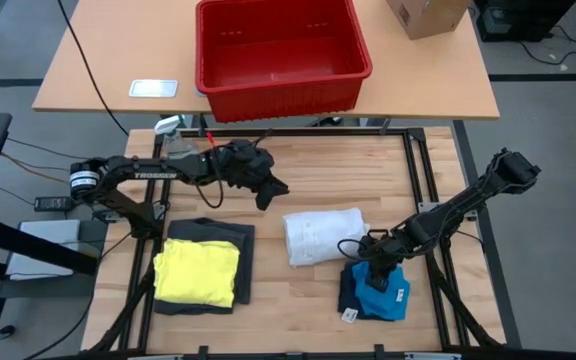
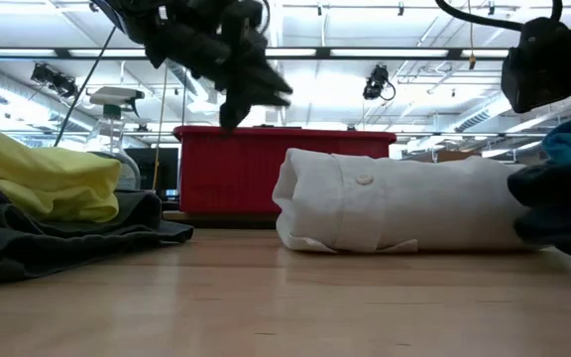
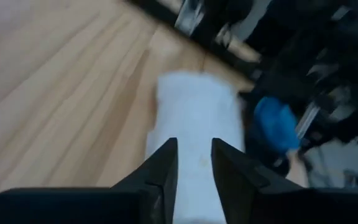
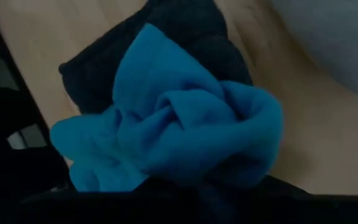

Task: Fold Laundry from Bin
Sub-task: Stack the white shirt on top of the stacked shorts

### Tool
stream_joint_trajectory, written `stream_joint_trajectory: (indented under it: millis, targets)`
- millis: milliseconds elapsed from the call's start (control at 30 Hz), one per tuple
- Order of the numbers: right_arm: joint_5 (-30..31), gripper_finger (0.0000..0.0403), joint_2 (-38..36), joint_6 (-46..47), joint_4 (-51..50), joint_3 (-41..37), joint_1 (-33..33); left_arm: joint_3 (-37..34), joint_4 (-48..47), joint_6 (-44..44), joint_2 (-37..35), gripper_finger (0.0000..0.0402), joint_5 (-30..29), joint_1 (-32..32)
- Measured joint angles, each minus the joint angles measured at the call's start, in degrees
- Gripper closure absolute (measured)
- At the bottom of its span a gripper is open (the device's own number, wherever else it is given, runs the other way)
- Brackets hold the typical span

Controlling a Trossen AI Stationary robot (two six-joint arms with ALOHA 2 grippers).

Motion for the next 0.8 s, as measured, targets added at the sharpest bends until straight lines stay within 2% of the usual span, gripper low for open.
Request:
stream_joint_trajectory:
  millis: [200, 367, 467, 800]
  targets:
    - [-1.6, 0.0352, 0.0, -2.3, 0.5, 0.0, 0.0, 0.0, 8.8, -2.8, -2.6, 0.0352, -0.4, -0.8]
    - [-2.7, 0.0352, 0.0, -5.1, 0.4, 0.0, 0.0, 0.1, 12.6, -3.5, -4.0, 0.0393, -5.0, -3.0]
    - [-2.7, 0.0352, 0.0, -6.6, -0.2, 0.0, 0.0, 0.1, 12.7, -3.5, -4.0, 0.0396, -6.9, -3.8]
    - [-0.9, 0.0352, 0.0, -9.5, -1.0, 0.0, -0.1, 1.4, 13.7, -6.7, -4.0, 0.0393, -7.5, -3.8]
